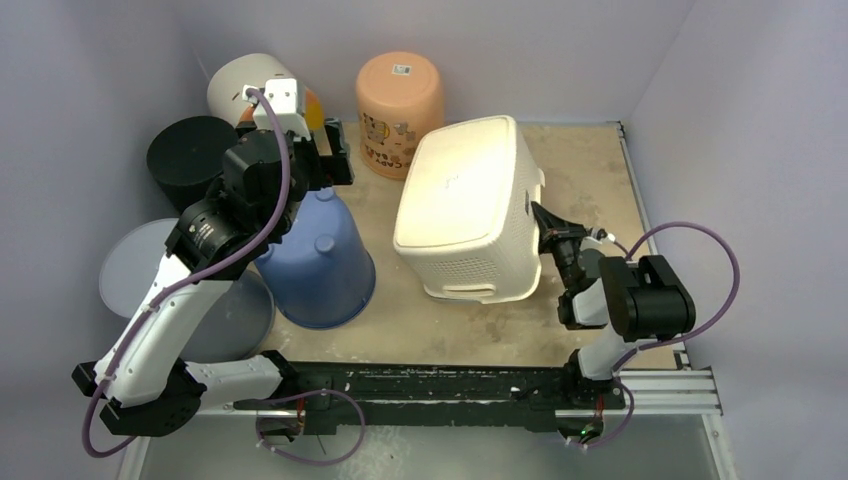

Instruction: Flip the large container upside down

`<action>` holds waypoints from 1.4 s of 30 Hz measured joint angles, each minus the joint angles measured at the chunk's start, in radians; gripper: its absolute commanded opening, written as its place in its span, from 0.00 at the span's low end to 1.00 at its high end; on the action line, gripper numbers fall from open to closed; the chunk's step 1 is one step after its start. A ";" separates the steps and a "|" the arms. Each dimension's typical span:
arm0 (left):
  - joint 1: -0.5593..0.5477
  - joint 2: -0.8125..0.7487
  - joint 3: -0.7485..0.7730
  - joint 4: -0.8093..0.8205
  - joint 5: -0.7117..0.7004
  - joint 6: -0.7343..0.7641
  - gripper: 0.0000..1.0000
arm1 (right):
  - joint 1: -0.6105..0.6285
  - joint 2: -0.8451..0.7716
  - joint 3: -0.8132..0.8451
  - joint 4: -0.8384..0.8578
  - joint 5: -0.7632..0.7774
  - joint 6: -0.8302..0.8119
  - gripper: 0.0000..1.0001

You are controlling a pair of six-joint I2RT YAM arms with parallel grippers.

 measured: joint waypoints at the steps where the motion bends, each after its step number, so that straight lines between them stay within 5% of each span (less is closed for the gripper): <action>1: 0.000 0.000 -0.001 0.001 0.000 0.000 0.93 | -0.018 0.005 0.002 0.000 -0.003 -0.008 0.00; 8: 0.000 0.004 -0.020 0.013 -0.002 0.000 0.93 | -0.083 0.047 0.035 -0.001 -0.100 -0.101 0.00; 19: 0.000 0.030 -0.068 0.027 -0.002 0.000 0.93 | -0.186 0.353 0.114 -0.041 -0.226 -0.348 0.00; 28: 0.000 0.041 -0.089 0.052 -0.002 0.001 0.93 | -0.204 0.329 0.220 -0.108 -0.261 -0.556 0.00; 33: 0.000 0.042 -0.111 0.068 -0.002 0.001 0.93 | -0.204 0.211 0.292 -0.312 -0.253 -0.713 0.08; 42: 0.000 0.043 -0.124 0.076 -0.002 0.000 0.93 | -0.208 0.156 0.370 -0.604 -0.187 -0.897 0.44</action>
